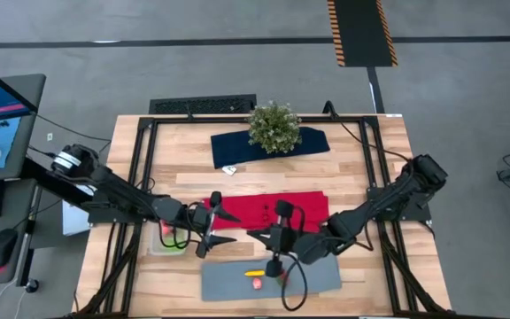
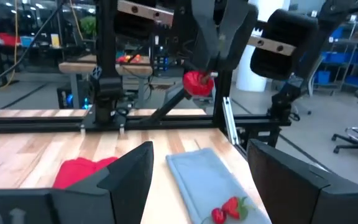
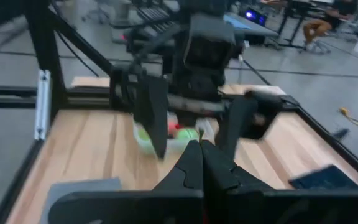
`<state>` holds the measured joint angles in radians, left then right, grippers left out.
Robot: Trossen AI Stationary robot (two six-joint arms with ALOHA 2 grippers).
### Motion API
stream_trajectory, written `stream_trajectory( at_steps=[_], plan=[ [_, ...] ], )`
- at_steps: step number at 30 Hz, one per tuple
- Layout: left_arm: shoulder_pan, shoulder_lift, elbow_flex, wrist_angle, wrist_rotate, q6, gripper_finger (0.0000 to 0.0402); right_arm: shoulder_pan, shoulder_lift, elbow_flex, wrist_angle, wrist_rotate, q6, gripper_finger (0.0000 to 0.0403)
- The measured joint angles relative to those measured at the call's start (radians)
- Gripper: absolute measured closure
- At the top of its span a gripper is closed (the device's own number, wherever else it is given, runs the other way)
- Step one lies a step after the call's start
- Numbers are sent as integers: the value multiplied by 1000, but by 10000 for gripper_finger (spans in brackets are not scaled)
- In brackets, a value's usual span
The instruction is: Pick and placing Produce into tupperware
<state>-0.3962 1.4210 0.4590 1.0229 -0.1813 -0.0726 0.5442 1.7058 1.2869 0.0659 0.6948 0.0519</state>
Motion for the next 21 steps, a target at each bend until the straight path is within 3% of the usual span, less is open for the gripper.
stream_trajectory(
  at_steps=[7,21],
  plan=[
    [1,71,31,72,-1,8,152,-48,27,1,50,-77,-10,393],
    [2,70,30,75,-25,4,152,-84,50,0,115,-156,-27,393]
  ],
)
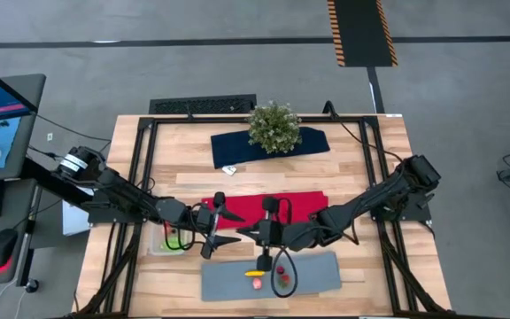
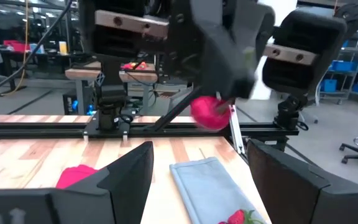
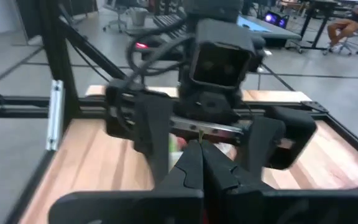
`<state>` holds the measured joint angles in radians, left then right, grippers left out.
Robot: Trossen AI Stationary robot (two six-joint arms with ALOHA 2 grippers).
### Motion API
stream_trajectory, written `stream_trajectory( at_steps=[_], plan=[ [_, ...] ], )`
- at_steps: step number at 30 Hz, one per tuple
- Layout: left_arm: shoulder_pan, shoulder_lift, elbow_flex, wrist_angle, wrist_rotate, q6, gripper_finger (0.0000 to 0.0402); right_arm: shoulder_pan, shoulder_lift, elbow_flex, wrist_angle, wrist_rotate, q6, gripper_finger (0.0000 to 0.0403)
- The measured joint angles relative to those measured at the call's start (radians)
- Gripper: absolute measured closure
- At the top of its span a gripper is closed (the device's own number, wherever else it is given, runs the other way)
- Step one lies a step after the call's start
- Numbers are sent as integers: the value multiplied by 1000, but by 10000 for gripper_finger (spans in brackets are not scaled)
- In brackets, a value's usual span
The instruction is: Pick and placing Produce into tupperware
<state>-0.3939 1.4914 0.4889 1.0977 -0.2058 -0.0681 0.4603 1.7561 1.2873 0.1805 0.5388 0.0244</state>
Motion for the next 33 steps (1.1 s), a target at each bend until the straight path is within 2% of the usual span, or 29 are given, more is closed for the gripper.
stream_trajectory(
  at_steps=[27,33],
  plan=[
    [0,0,0,47,0,-1,152,-26,0,0,34,-68,10,393],
    [0,0,0,61,11,-1,152,-38,60,-1,85,-90,12,393]
  ],
)
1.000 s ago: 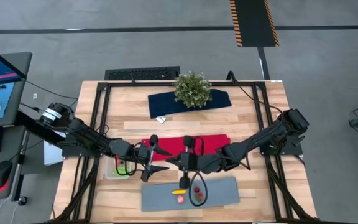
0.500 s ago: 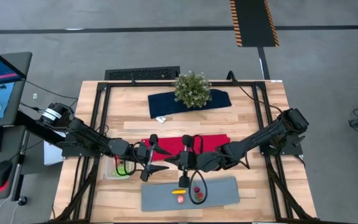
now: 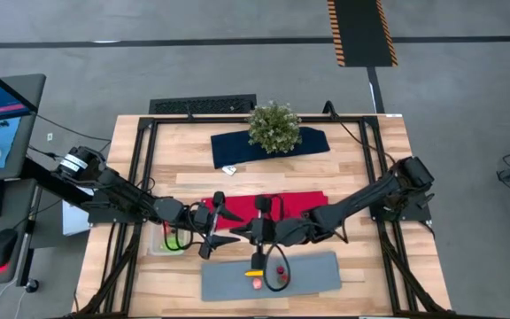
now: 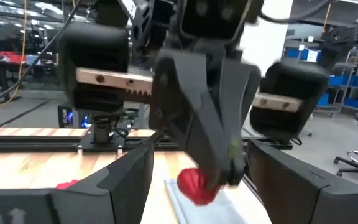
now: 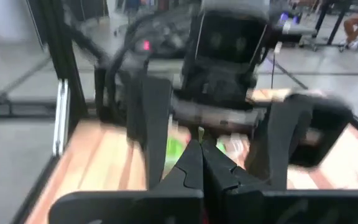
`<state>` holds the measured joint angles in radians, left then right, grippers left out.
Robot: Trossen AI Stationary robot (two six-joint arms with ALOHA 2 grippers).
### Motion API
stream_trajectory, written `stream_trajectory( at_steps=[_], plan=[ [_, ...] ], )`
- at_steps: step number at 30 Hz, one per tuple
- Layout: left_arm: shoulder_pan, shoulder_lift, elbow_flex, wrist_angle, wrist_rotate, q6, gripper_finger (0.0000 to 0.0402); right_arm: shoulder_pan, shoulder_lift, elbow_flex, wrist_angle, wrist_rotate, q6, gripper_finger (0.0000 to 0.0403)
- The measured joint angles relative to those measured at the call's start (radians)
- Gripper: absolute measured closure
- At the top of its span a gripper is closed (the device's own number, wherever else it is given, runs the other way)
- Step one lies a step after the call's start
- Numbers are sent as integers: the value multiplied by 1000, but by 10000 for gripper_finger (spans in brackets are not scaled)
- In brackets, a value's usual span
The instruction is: Pick and placing Produce into tupperware
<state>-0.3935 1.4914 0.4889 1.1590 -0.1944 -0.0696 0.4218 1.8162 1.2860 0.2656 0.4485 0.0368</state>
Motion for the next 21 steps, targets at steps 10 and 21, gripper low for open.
stream_trajectory(
  at_steps=[10,21],
  plan=[
    [0,0,0,-28,-4,-13,152,-10,14,1,20,16,-16,393],
    [0,0,0,-48,-11,-18,152,-10,13,18,34,-3,-45,393]
  ],
)
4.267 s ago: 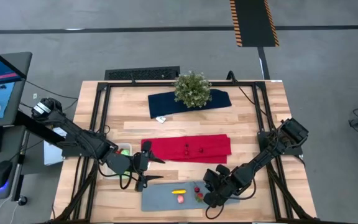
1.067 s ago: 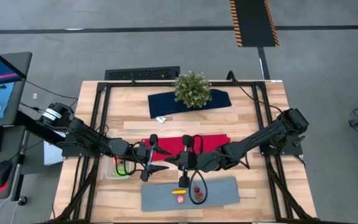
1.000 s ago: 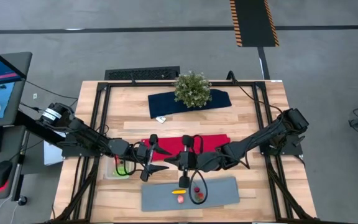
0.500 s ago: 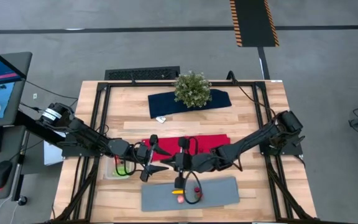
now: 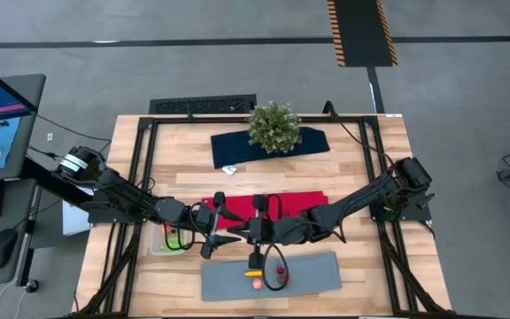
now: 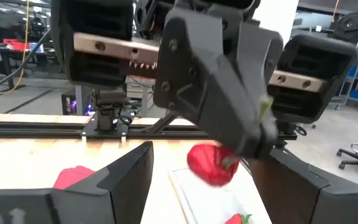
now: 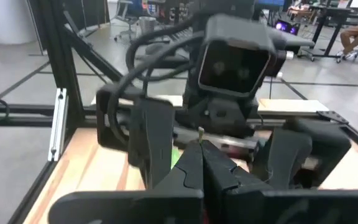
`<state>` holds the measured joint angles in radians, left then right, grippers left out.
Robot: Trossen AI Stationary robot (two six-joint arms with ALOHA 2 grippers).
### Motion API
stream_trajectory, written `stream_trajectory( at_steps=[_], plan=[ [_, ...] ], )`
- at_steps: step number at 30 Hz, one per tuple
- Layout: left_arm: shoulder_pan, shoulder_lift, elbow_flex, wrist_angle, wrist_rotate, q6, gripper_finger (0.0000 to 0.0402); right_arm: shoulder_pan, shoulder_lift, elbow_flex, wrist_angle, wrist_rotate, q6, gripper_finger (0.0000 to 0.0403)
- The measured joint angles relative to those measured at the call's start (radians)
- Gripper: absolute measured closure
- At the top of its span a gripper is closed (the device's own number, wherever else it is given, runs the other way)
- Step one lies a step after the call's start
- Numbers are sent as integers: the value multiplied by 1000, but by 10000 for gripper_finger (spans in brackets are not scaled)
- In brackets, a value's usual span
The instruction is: Pick and placing Produce into tupperware
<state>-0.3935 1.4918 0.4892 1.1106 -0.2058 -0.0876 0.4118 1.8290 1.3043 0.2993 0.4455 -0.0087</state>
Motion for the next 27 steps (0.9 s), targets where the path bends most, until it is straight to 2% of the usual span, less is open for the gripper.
stream_trajectory(
  at_steps=[17,20,27],
  plan=[
    [0,0,0,3,0,2,155,0,-1,25,-59,-4,9,393],
    [0,0,0,2,10,2,175,0,-1,25,-60,-4,9,393],
    [0,0,0,1,16,16,262,0,-1,25,-59,-4,10,393]
  ],
)
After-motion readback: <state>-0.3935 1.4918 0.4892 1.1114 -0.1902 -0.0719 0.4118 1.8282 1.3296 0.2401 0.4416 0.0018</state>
